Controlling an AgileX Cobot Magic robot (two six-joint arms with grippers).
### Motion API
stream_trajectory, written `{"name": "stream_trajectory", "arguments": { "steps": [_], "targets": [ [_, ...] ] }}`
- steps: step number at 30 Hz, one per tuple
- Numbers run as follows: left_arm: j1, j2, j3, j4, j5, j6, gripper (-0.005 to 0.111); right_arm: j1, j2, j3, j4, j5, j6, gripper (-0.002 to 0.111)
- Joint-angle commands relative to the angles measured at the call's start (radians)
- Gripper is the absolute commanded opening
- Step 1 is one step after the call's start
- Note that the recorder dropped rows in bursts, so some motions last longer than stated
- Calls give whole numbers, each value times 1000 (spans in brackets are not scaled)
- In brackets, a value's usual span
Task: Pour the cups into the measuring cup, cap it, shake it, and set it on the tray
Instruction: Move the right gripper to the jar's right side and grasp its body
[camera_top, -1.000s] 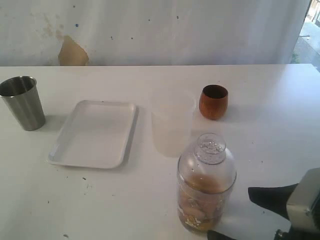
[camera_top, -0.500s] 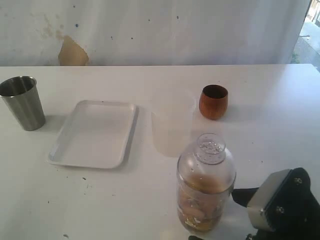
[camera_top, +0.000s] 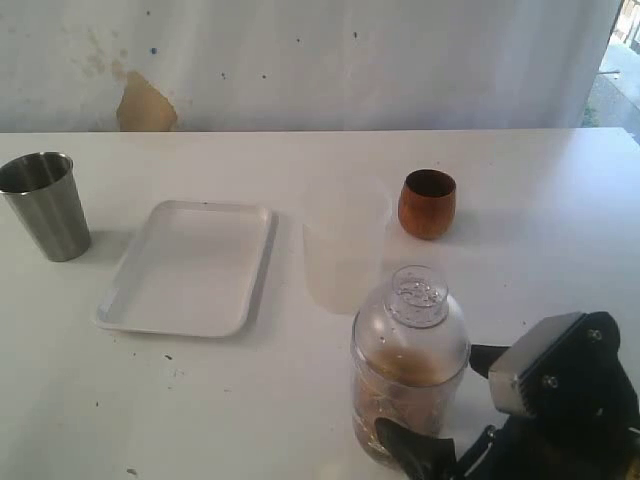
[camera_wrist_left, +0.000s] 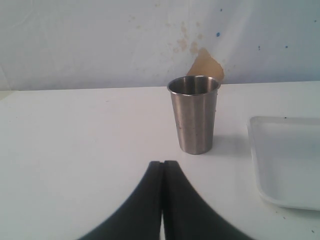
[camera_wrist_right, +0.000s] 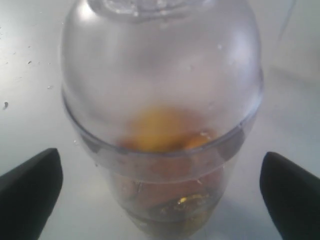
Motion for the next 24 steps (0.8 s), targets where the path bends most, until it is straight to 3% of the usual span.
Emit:
{"name": "stream_trajectory", "arguments": {
  "steps": [1,24],
  "targets": [
    [-3,-4,5,-12,2,-3,0,-8,3,4,8,-5,-15,105],
    [-3,-4,5,-12,2,-3,0,-8,246,-1,8,-280,-4,105]
  ]
}}
